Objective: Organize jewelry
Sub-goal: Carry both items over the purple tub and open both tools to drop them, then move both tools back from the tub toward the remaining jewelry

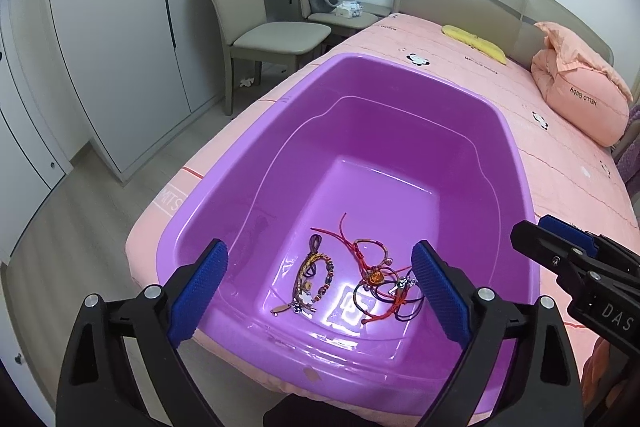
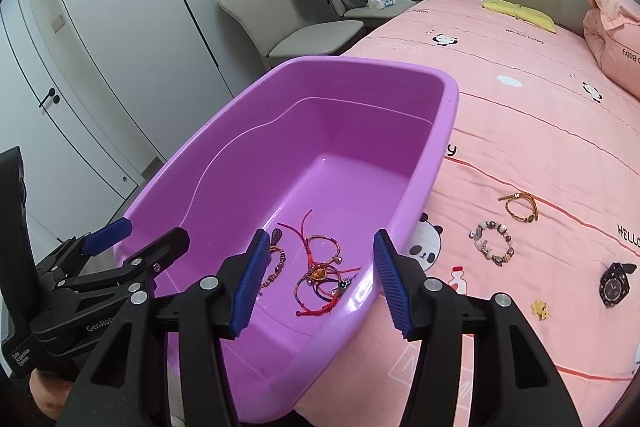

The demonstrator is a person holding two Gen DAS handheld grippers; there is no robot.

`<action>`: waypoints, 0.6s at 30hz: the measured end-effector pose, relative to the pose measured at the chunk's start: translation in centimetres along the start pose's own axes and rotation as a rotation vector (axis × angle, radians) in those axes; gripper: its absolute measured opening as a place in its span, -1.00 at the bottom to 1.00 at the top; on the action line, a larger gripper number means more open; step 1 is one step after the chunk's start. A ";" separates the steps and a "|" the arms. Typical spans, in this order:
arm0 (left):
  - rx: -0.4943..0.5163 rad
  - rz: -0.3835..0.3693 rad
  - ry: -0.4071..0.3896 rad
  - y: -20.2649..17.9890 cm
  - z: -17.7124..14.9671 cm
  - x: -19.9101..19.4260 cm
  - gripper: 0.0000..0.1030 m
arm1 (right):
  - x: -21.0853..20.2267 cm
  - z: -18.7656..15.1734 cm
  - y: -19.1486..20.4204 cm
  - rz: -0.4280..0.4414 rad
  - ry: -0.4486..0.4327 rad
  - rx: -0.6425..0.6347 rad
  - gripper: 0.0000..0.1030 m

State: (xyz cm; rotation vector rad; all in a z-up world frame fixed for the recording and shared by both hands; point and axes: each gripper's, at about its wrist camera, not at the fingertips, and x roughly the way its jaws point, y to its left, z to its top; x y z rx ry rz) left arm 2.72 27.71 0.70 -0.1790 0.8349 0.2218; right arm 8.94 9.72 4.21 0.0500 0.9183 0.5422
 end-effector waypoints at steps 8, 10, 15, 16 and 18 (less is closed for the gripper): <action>0.020 -0.010 -0.030 -1.2 -0.8 -2.1 0.85 | -1.9 -0.8 -0.9 0.001 -0.021 0.022 0.15; 0.018 -0.019 -0.038 -1.5 -1.0 -2.7 0.86 | -2.7 -1.2 -1.2 0.004 -0.036 0.031 0.19; 0.023 -0.047 -0.053 -2.7 -1.6 -4.1 0.86 | -4.4 -2.3 -1.9 0.000 -0.065 0.037 0.26; 0.030 -0.050 -0.059 -3.0 -1.7 -4.4 0.86 | -4.7 -2.5 -2.1 -0.002 -0.072 0.038 0.27; 0.046 -0.050 -0.075 -3.8 -2.1 -5.2 0.87 | -5.5 -3.1 -2.6 -0.008 -0.084 0.041 0.27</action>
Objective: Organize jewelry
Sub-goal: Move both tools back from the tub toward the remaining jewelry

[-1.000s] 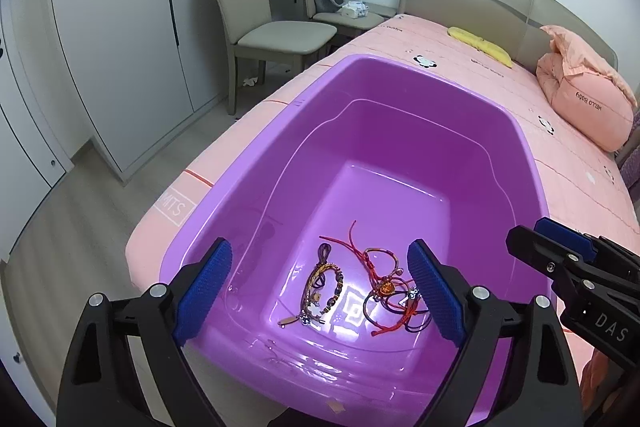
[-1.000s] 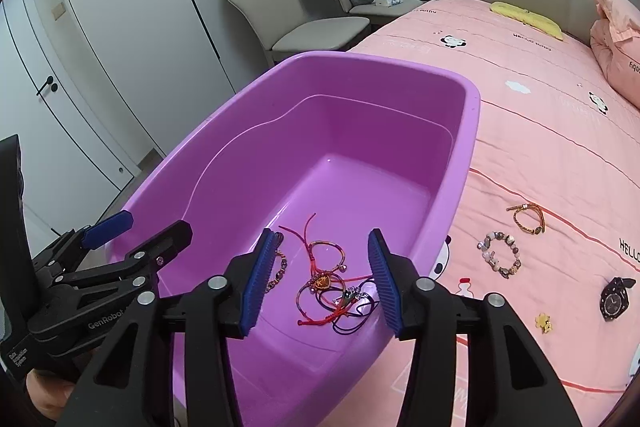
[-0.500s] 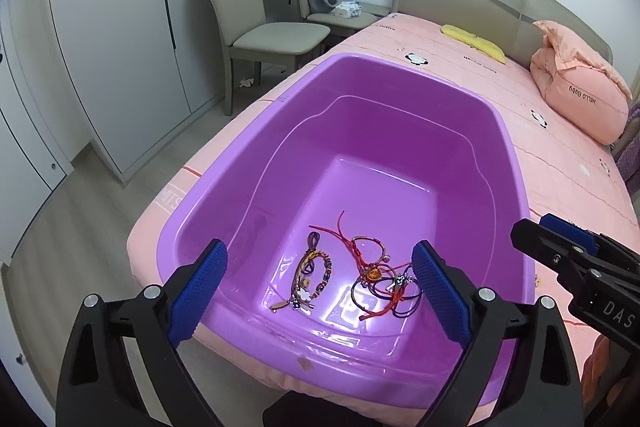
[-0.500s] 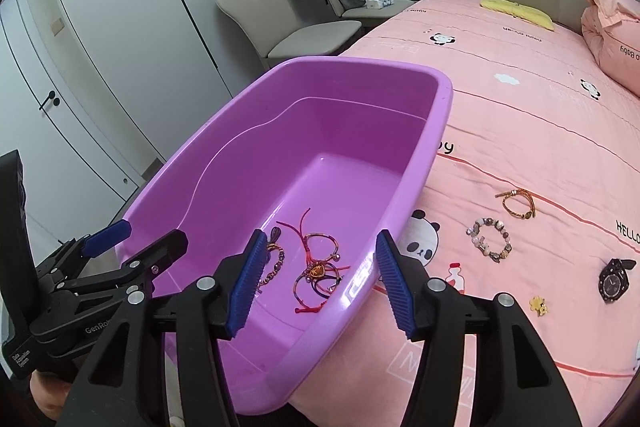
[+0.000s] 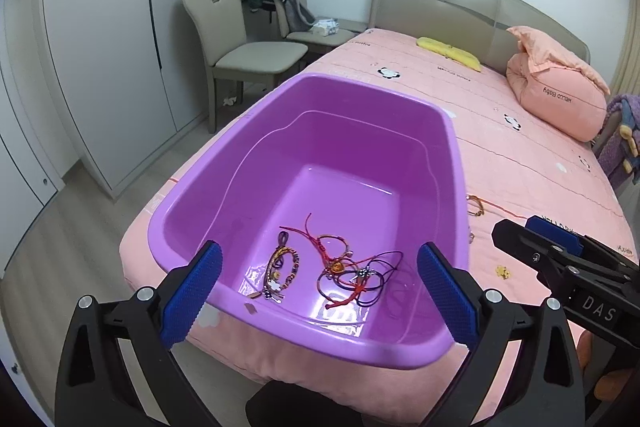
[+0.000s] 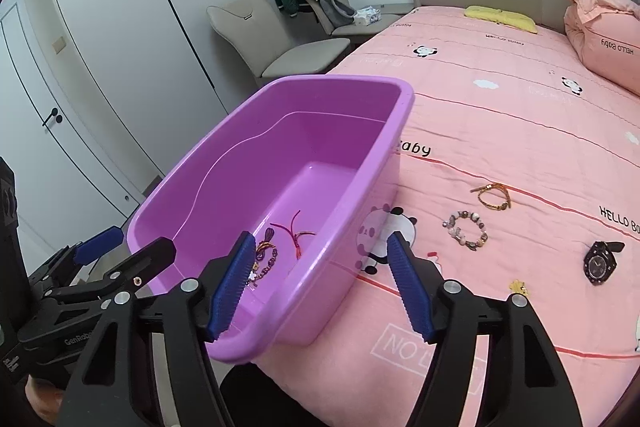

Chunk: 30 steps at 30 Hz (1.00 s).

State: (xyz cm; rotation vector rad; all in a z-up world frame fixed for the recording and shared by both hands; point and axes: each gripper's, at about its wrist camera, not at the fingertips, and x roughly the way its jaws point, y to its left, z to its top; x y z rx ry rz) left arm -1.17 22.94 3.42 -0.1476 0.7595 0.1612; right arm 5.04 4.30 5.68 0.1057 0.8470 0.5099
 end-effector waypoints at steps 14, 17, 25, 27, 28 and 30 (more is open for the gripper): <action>0.057 -0.181 -0.018 -7.8 -3.2 -3.0 0.87 | -6.6 -5.5 -8.1 -0.092 -0.065 0.136 0.28; 0.068 -0.212 0.007 -9.6 -3.9 -2.8 0.87 | -7.7 -6.9 -10.1 -0.137 -0.069 0.153 0.28; 0.135 -0.253 0.041 -14.5 -5.6 -1.7 0.87 | -9.0 -10.0 -15.3 -0.204 -0.073 0.218 0.28; 0.143 -0.258 0.053 -15.5 -6.1 -1.0 0.87 | -9.0 -10.5 -16.5 -0.219 -0.067 0.239 0.28; 0.147 -0.256 0.056 -16.0 -6.2 -0.6 0.87 | -9.1 -10.8 -17.1 -0.225 -0.067 0.247 0.28; 0.151 -0.258 0.062 -16.9 -6.5 0.5 0.87 | -9.1 -11.3 -18.1 -0.241 -0.072 0.256 0.28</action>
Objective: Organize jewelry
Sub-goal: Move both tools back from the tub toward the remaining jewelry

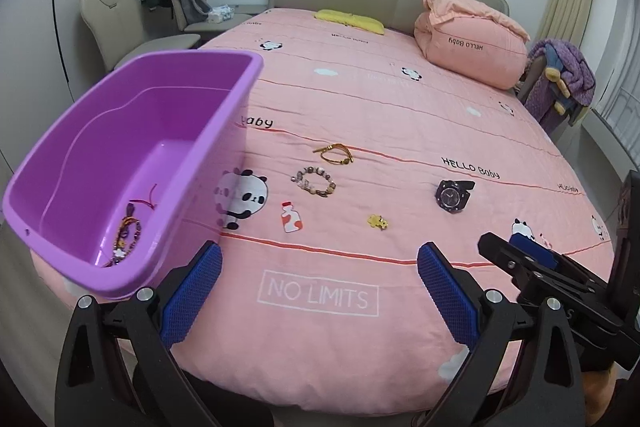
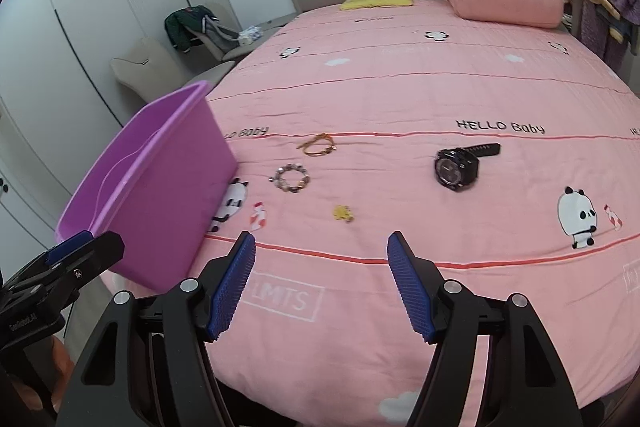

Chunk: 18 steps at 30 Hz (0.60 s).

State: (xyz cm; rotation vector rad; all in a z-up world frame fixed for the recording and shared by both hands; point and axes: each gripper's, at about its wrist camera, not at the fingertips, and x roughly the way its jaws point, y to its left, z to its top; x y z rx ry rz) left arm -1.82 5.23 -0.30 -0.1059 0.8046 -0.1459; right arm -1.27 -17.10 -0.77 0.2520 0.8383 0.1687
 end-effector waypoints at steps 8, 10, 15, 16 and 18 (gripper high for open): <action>-0.014 0.031 0.056 -1.8 -0.4 5.6 0.87 | 1.8 -0.2 -4.4 -0.082 0.012 0.015 0.28; -0.010 0.040 0.060 -2.1 -0.4 6.4 0.87 | 2.2 -0.2 -5.2 -0.093 0.010 0.017 0.28; 0.014 0.060 0.069 -2.7 0.0 9.0 0.87 | 3.8 0.1 -7.0 -0.097 0.021 0.052 0.28; 0.020 0.064 0.070 -2.7 0.2 9.8 0.87 | 4.1 0.1 -7.1 -0.094 0.022 0.061 0.28; 0.034 0.070 0.071 -2.6 0.8 11.0 0.87 | 4.9 0.1 -6.9 -0.081 0.026 0.070 0.28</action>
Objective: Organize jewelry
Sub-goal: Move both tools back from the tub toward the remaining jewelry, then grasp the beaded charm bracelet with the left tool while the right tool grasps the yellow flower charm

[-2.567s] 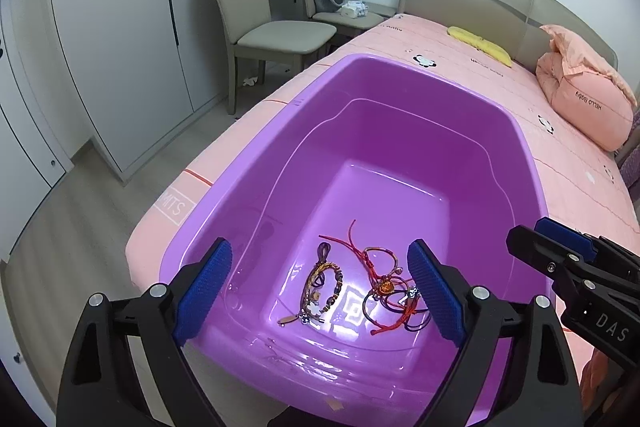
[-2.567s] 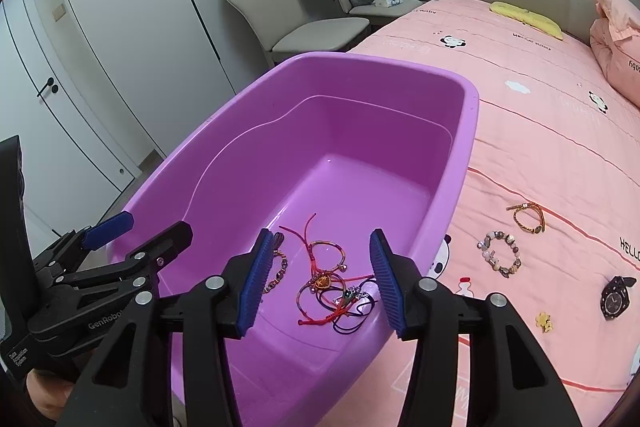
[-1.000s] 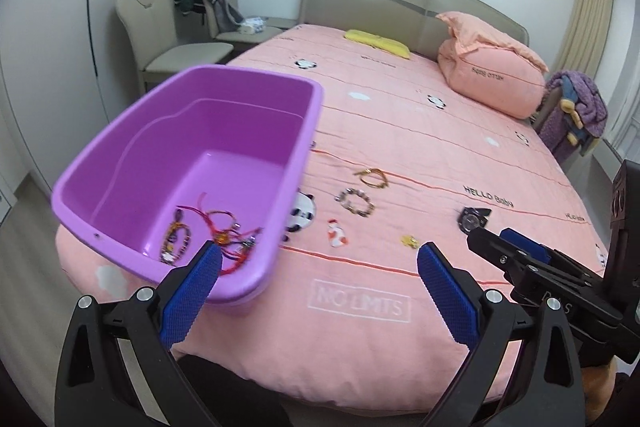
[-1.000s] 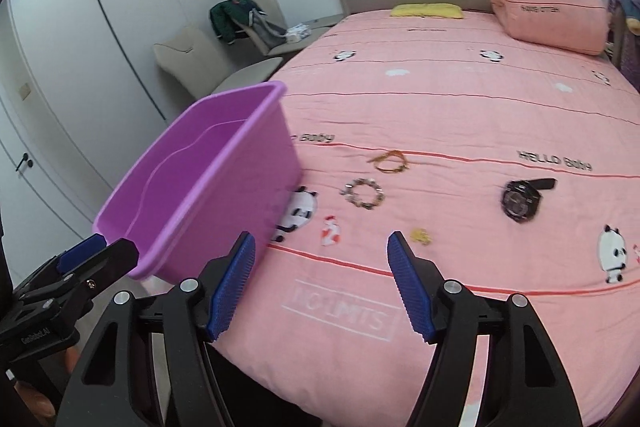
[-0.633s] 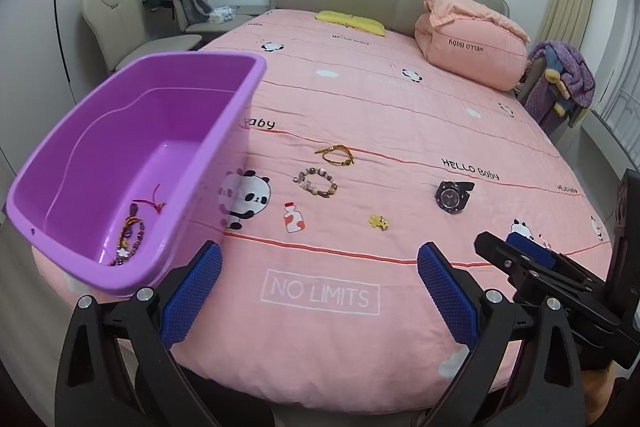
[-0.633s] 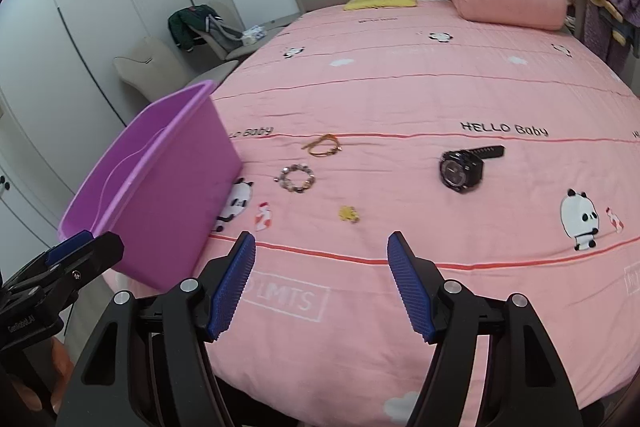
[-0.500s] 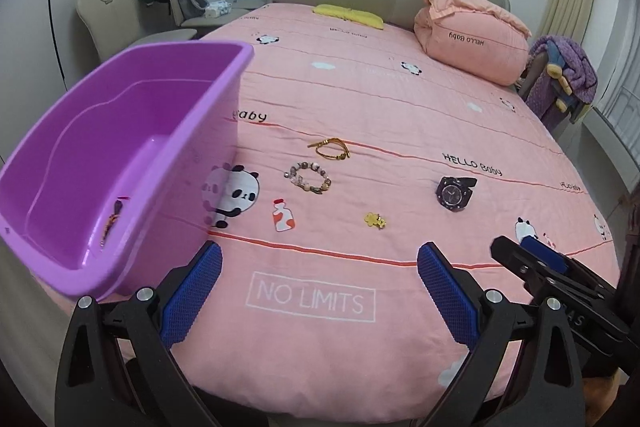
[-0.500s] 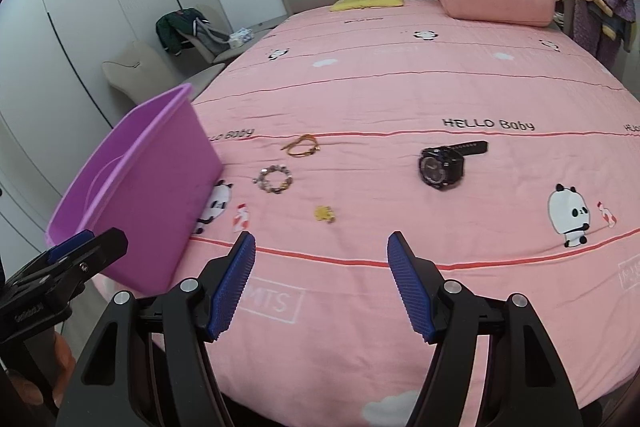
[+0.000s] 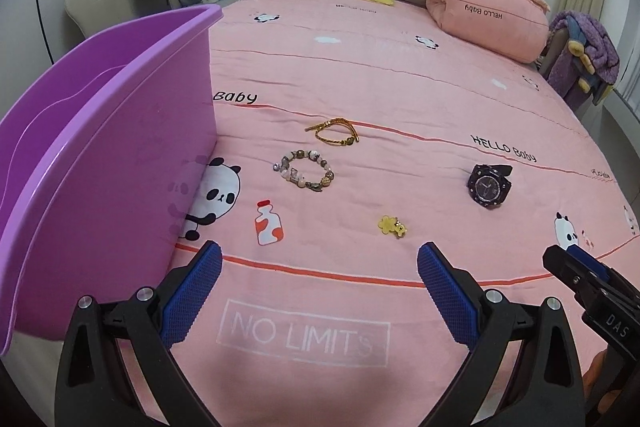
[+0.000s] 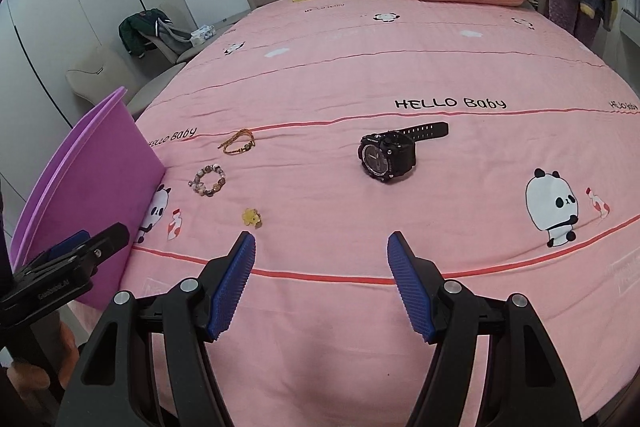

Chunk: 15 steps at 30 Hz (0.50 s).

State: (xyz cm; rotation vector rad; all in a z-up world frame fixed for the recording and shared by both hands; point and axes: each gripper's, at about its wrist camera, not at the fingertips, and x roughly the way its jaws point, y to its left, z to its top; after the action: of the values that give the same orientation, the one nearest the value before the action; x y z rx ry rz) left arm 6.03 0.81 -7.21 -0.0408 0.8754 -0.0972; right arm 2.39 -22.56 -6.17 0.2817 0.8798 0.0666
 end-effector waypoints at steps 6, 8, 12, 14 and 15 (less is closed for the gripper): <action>0.049 0.009 0.007 1.1 1.9 4.3 0.87 | 3.3 0.1 2.6 0.010 0.015 -0.025 0.28; 0.072 0.007 0.014 1.5 2.3 5.9 0.87 | 4.5 0.1 3.4 0.020 0.019 -0.022 0.28; 0.121 -0.013 0.052 2.0 3.0 8.9 0.87 | 6.9 -0.2 5.1 0.011 0.029 -0.030 0.28; 0.143 -0.015 0.061 2.1 3.1 10.3 0.87 | 8.0 -0.3 5.6 0.001 0.033 -0.020 0.28; 0.150 -0.017 0.065 2.2 3.2 10.9 0.87 | 8.6 -0.4 5.8 -0.003 0.036 -0.016 0.28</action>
State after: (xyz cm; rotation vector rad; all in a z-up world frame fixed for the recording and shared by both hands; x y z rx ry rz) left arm 15.54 1.84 -13.69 0.0955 0.9303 -0.1807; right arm 7.90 -15.36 -11.32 0.2651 0.9148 0.0761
